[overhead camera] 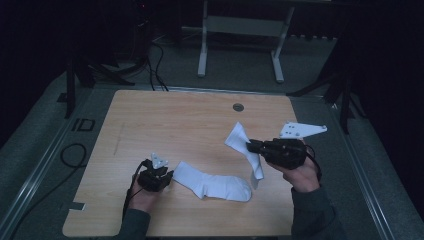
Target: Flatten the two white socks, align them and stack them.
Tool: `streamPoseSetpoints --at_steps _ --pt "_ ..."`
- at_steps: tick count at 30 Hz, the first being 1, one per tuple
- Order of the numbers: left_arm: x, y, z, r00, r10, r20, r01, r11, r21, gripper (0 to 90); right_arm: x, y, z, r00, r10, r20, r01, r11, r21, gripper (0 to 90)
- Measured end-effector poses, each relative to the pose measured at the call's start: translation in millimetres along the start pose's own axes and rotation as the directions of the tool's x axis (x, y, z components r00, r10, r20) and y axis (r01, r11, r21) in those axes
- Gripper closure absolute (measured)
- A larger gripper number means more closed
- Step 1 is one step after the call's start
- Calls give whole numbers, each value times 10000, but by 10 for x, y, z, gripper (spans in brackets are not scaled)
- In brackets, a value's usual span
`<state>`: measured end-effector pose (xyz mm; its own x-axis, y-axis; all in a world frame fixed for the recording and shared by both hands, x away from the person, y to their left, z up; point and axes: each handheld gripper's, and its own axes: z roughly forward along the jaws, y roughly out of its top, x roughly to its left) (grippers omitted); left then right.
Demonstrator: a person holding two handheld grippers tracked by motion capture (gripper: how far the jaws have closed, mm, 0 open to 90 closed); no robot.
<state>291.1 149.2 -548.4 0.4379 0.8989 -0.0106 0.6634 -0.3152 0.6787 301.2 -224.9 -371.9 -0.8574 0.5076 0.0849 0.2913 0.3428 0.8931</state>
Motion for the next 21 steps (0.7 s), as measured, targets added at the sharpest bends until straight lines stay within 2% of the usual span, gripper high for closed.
streamPoseSetpoints --at_steps 8,14,17,21 --pt "-5 3 4 10000 37 9 -37 10000 13 711 143 -7 32 9991 -269 -312 270 9996 28 834" --pt "-13 3 7 10000 69 18 -69 10000 23 711 199 -40 136 9980 -357 -515 370 9990 254 833" --pt "-13 3 7 10000 55 13 -55 10000 9 711 217 -92 251 9983 -361 -462 385 9978 531 832" --pt "-8 4 2 10000 31 -1 -31 10000 -8 711 237 -187 485 9977 -198 -656 256 9957 893 832"
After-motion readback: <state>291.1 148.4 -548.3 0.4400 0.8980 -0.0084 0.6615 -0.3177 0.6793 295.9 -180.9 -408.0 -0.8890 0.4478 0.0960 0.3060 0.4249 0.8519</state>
